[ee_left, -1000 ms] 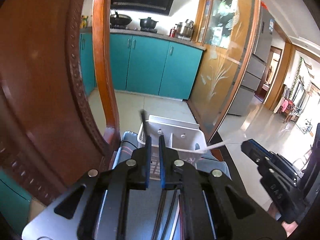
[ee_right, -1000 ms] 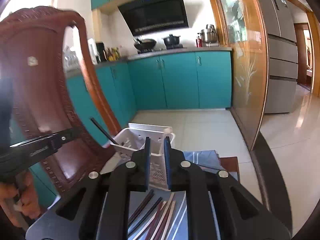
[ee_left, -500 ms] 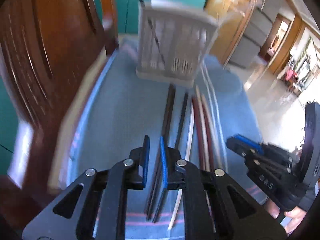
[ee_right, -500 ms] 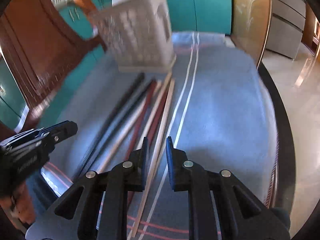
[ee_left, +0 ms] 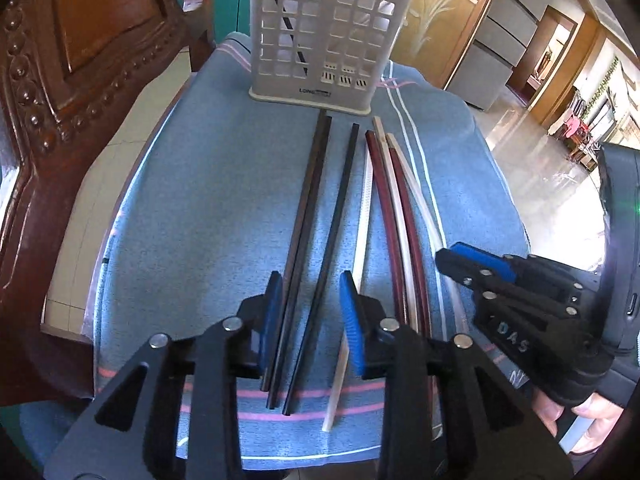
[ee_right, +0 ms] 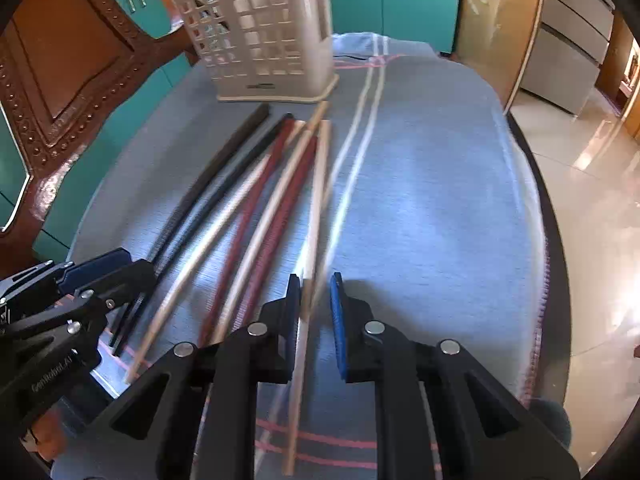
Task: Organize utensils
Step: 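Move both open tools back down to the chopsticks on the cloth, then close the left tool on another dark brown chopstick while the right tool grips a pale wooden one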
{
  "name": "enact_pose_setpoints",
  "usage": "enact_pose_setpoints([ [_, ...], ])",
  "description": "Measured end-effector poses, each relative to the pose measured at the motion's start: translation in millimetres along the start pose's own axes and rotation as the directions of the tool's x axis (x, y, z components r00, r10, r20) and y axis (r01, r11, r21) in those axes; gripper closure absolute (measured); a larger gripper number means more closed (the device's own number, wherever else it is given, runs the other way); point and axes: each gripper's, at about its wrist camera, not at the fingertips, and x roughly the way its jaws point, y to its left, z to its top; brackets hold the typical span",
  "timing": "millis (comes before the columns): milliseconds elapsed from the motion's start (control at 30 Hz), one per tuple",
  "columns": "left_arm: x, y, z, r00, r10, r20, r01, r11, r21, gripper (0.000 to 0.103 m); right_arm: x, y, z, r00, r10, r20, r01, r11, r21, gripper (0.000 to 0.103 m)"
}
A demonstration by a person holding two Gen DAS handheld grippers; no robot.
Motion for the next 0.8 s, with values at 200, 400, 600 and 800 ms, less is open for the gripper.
enact_pose_setpoints([
  [200, 9.7, -4.4, -0.5, 1.0, 0.027, -0.014, -0.027, 1.0, 0.009, 0.073, -3.5, -6.6, -6.5, 1.0, 0.013, 0.009, -0.013, 1.0, 0.008, 0.086],
  [400, 14.4, 6.6, -1.7, 0.999, 0.04, -0.031, -0.041, 0.999, -0.034, 0.085, -2.2, -5.0, -6.5, 1.0, 0.01, 0.02, -0.01, 1.0, 0.001, 0.084],
  [600, 5.6, 10.6, -6.3, 0.999, 0.04, -0.026, -0.041, 0.998, -0.039, 0.096, -2.8, -5.5, -8.9, 0.999, 0.017, 0.03, -0.017, 1.0, -0.005, 0.083],
  [800, -9.3, 7.4, -14.6, 1.0, 0.003, -0.023, -0.004, 1.0, -0.03, 0.097, -2.3, -4.5, -8.6, 0.999, 0.021, 0.036, -0.02, 1.0, -0.012, 0.08],
])
